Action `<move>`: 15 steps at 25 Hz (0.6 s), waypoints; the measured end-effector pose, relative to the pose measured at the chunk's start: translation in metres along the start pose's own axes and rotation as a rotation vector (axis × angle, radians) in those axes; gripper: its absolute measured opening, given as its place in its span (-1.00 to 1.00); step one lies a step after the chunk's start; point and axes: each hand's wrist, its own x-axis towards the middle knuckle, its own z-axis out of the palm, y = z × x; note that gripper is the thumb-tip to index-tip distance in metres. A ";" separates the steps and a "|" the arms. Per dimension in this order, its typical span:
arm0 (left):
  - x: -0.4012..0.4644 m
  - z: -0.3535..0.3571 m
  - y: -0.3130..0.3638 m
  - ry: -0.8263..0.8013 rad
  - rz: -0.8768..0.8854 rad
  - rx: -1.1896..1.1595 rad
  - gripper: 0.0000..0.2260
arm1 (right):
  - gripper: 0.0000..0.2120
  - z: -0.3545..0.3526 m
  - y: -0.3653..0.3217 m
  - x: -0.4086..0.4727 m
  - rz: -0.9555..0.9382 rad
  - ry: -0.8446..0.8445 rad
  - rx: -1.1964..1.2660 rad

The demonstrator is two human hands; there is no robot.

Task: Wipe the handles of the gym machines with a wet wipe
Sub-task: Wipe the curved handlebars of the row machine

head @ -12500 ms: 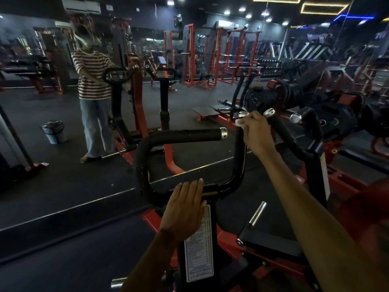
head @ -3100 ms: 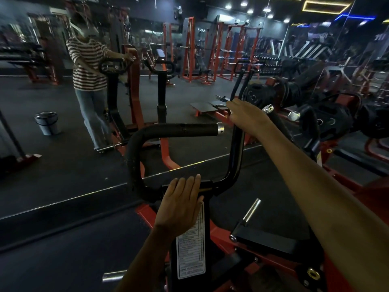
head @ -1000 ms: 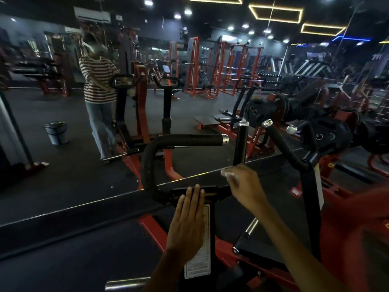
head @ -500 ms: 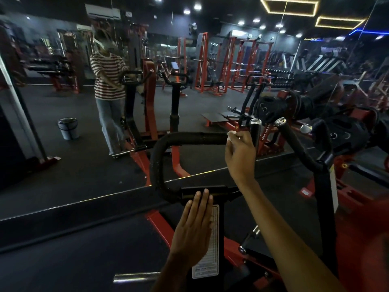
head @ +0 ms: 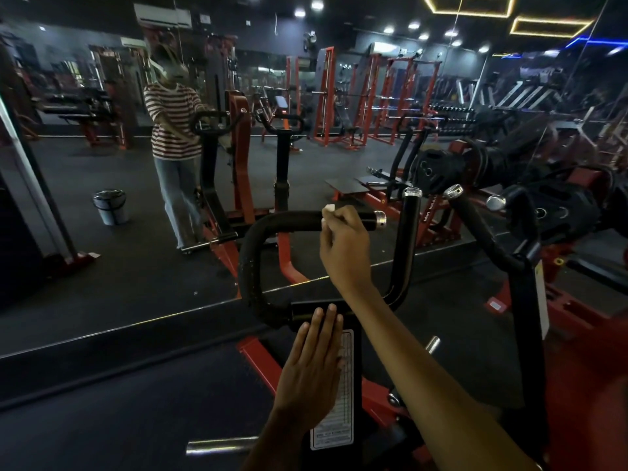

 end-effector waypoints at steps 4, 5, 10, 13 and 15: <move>-0.001 0.000 -0.001 0.004 0.011 0.000 -0.50 | -0.73 -0.001 0.001 0.000 -0.045 -0.055 -0.051; 0.000 -0.001 -0.001 0.006 0.013 0.003 -0.50 | -0.73 -0.003 0.005 0.001 -0.067 -0.065 -0.095; 0.000 -0.004 -0.002 0.010 0.017 0.010 -0.51 | -0.80 -0.021 0.032 0.008 -0.025 -0.041 -0.200; -0.001 -0.003 -0.003 0.010 0.024 0.008 -0.50 | -0.77 -0.035 0.047 0.009 0.014 -0.044 -0.256; -0.001 -0.003 -0.003 0.005 0.023 0.008 -0.50 | -0.76 -0.042 0.053 0.011 0.054 -0.057 -0.272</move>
